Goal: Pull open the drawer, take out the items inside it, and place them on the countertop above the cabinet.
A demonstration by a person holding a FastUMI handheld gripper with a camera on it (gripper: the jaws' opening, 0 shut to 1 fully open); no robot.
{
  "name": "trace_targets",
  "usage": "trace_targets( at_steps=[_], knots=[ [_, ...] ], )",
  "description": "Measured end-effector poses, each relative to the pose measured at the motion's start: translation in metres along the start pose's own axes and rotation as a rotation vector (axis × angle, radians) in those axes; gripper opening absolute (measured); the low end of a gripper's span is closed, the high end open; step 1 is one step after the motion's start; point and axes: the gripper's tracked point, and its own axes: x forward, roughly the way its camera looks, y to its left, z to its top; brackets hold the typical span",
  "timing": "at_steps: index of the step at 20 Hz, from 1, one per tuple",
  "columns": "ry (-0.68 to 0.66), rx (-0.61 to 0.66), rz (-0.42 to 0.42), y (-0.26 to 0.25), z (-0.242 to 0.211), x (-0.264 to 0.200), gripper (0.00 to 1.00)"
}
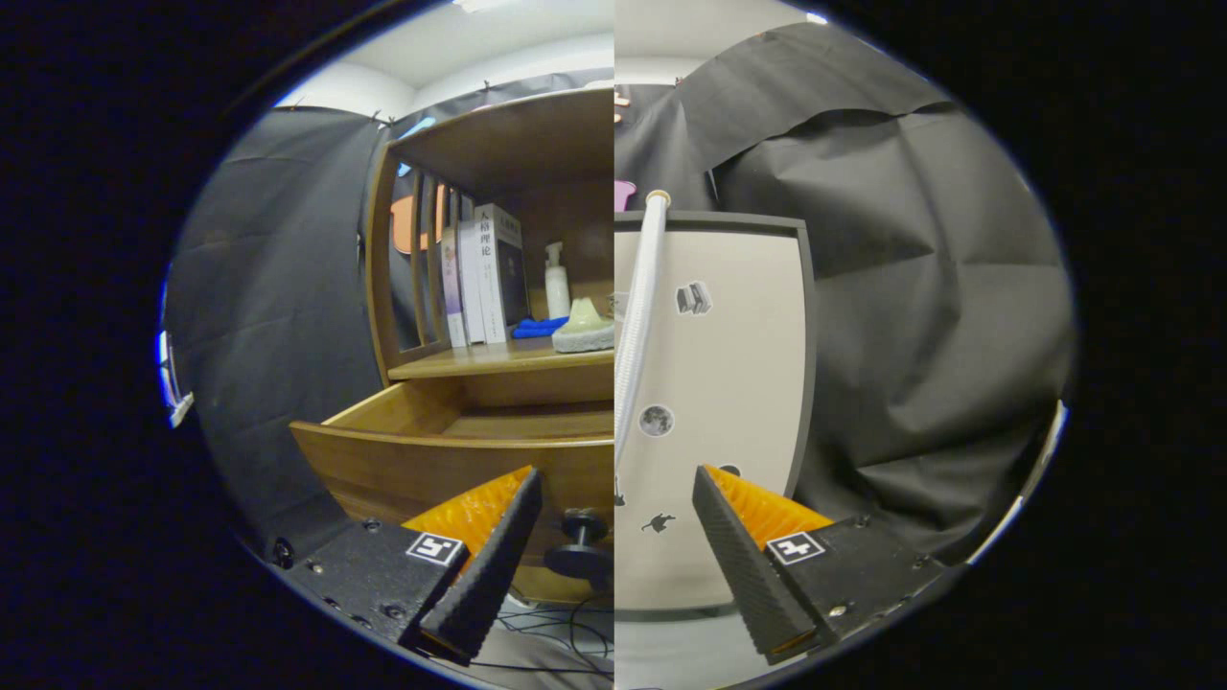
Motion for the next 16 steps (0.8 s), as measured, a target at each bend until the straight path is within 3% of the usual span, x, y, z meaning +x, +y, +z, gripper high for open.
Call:
trace_targets(
  at_steps=[6,16],
  knots=[
    [-0.010,-0.058,-0.035,-0.002,-0.002,0.003,1.00],
    [0.005,-0.062,-0.017,-0.004,0.013,0.032,1.00]
  ],
)
